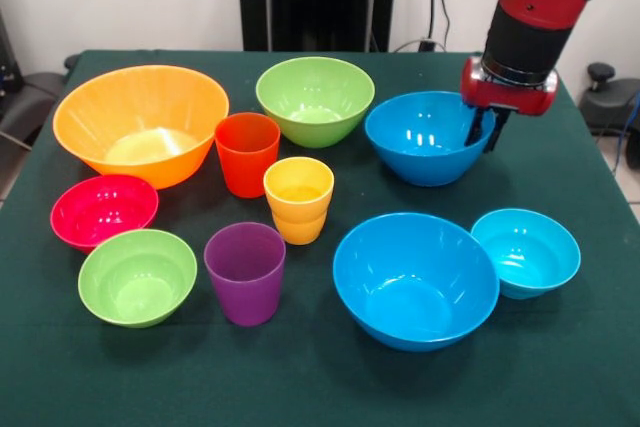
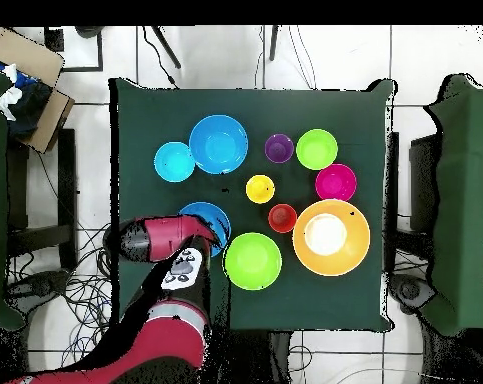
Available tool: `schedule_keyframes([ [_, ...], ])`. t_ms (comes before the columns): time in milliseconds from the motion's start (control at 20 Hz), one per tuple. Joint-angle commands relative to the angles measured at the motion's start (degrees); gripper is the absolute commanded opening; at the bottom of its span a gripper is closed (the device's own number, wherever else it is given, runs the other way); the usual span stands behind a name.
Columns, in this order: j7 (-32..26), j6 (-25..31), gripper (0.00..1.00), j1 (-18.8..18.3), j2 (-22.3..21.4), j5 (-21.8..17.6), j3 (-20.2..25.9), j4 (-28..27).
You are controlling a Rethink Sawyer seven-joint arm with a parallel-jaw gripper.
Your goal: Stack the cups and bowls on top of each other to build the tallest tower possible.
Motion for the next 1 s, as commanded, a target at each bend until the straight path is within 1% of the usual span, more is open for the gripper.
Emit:
schedule_keyframes([
  [50, 8.3, -2.1, 0.00, 1.1, 1.9, 0.9, 3.6, -2.2],
  [200, 8.2, -1.5, 0.00, 1.3, 1.3, 1.1, 3.5, -2.0],
  [300, 8.3, -0.6, 0.00, 1.3, 0.2, 1.3, 3.8, -1.1],
  [600, 9.0, 2.2, 0.00, 1.4, -5.4, 2.4, 4.9, 3.8],
  [800, 8.0, 3.6, 0.00, 0.3, -8.6, 2.8, 6.1, 6.6],
  [1000, 6.8, 3.4, 0.00, -0.9, -9.5, 2.9, 7.2, 7.8],
])
